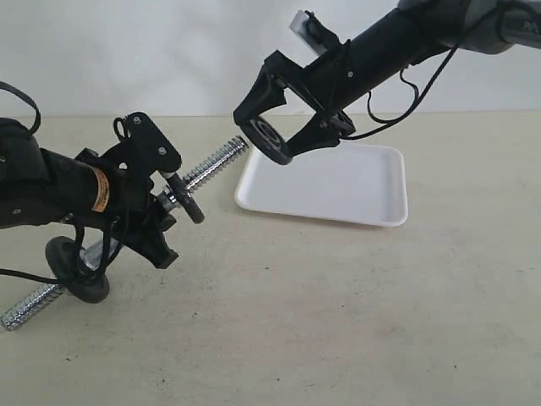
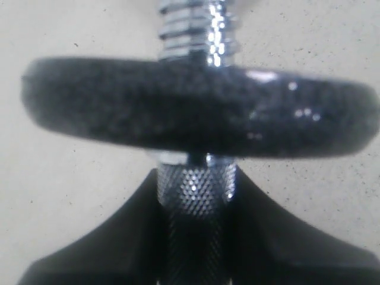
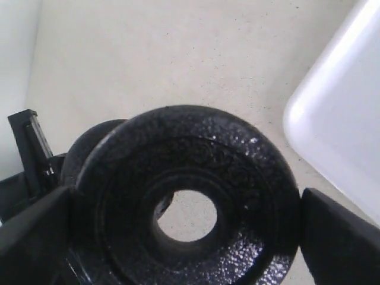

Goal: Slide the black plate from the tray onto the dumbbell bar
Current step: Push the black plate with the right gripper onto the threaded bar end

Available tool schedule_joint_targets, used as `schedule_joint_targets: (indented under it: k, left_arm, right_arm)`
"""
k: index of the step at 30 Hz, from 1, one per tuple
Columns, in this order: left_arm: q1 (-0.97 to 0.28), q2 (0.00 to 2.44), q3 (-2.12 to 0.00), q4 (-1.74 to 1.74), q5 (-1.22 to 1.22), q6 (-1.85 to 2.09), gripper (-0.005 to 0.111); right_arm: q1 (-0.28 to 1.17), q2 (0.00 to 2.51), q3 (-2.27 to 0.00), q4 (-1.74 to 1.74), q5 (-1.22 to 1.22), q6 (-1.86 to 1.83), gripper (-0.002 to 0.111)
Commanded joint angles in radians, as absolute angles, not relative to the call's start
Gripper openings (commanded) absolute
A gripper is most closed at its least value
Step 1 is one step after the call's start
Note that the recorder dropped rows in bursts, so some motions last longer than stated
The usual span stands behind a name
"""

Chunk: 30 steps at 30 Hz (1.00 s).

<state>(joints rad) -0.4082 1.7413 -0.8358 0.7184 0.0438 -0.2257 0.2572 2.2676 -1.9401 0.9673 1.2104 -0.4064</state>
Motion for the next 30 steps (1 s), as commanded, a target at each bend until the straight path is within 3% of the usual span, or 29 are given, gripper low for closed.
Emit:
schedule_joint_targets:
  k: [1, 30]
  left_arm:
    - [-0.419, 1.684, -0.871, 0.76, -0.37, -0.231, 0.004]
    - [-0.419, 1.684, -0.871, 0.854, -0.526, -0.32, 0.004]
  right_arm:
    - [0.254, 2.245, -1.948, 1.049, 1.221, -0.418, 0.0]
    - [0.281, 2.245, -1.948, 1.087, 1.221, -0.395, 0.0]
